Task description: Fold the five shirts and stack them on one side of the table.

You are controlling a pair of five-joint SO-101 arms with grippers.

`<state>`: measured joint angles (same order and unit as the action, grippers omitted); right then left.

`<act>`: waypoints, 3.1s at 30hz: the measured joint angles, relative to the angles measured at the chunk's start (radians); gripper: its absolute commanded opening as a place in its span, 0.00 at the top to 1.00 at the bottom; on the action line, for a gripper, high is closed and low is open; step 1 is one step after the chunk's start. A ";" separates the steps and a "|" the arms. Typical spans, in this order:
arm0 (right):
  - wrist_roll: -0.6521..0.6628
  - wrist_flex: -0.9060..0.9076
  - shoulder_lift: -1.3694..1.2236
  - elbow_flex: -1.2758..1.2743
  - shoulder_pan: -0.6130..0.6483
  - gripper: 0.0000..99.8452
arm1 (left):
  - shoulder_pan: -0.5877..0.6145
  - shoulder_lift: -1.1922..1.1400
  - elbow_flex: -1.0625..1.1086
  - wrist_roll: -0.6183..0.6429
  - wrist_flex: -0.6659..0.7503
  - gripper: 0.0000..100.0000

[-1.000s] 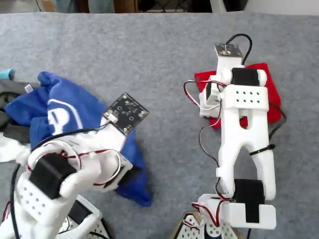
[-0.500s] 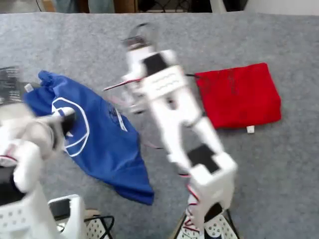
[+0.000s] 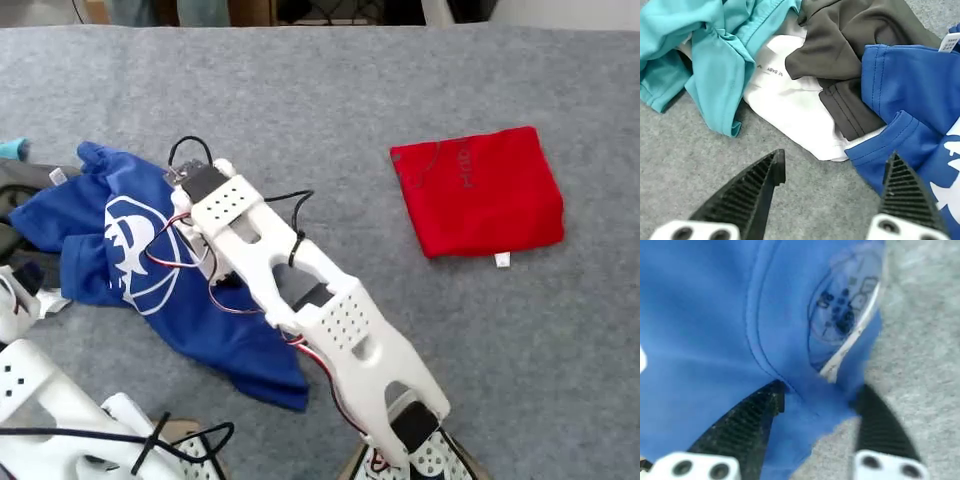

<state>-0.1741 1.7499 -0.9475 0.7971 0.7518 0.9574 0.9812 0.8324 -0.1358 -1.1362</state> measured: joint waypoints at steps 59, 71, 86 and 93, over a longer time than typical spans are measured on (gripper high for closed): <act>0.491 0.009 1.576 -1.060 -0.749 0.98 | 0.080 -1.984 -2.185 0.480 -0.319 0.97; 0.422 0.009 1.576 -1.194 -0.522 0.98 | 0.083 -1.944 -2.438 0.466 -0.511 0.76; 0.422 0.005 1.577 -1.367 -0.516 0.72 | -0.040 -1.741 -2.447 0.376 -0.620 0.71; 0.422 0.006 1.579 -1.218 -0.525 0.90 | -0.150 -1.545 -2.234 0.405 -0.620 0.71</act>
<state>0.2478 1.7561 0.6314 -0.4212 0.2271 0.8071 -0.5639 -1.4016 0.2693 -1.7561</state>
